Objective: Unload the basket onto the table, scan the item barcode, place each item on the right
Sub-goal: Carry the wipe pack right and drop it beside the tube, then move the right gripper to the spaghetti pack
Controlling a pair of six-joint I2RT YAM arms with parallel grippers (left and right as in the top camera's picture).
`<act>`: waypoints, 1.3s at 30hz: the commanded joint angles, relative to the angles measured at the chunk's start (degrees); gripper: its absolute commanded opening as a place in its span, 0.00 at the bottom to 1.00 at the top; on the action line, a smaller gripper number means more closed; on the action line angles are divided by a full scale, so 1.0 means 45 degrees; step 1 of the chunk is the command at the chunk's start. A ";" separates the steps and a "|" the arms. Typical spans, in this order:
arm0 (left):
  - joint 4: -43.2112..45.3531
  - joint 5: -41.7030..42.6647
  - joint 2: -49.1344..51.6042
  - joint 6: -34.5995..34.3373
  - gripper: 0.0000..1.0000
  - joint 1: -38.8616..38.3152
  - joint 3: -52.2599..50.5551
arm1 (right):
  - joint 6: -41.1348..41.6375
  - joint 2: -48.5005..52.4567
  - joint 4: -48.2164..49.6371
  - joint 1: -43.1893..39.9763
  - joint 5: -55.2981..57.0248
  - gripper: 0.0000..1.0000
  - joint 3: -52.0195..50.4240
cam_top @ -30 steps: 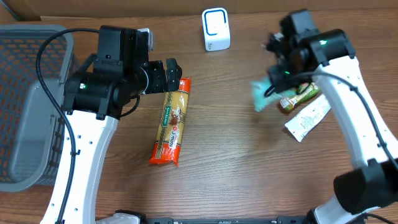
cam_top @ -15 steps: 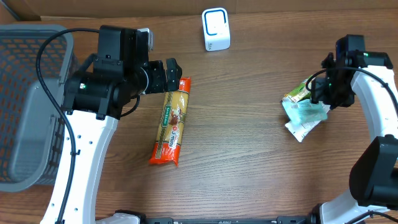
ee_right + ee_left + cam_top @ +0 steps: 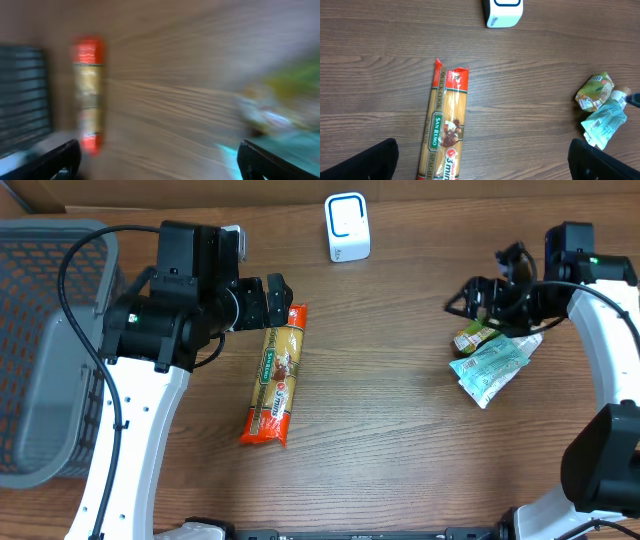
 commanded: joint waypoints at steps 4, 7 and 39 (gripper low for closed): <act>0.0039 0.0107 0.0019 -0.0034 0.99 -0.0015 0.0053 | 0.0670 -0.0078 0.2215 0.2084 -0.3691 1.00 -0.0121; 0.0039 0.0102 0.0019 -0.0034 1.00 -0.0010 0.0053 | 0.2531 0.0267 0.3725 0.3580 -0.2803 1.00 -0.0602; 0.0000 0.0058 0.0019 -0.0034 0.99 -0.0010 0.0044 | 1.0734 0.5688 0.9559 1.0958 0.6251 0.49 -0.0865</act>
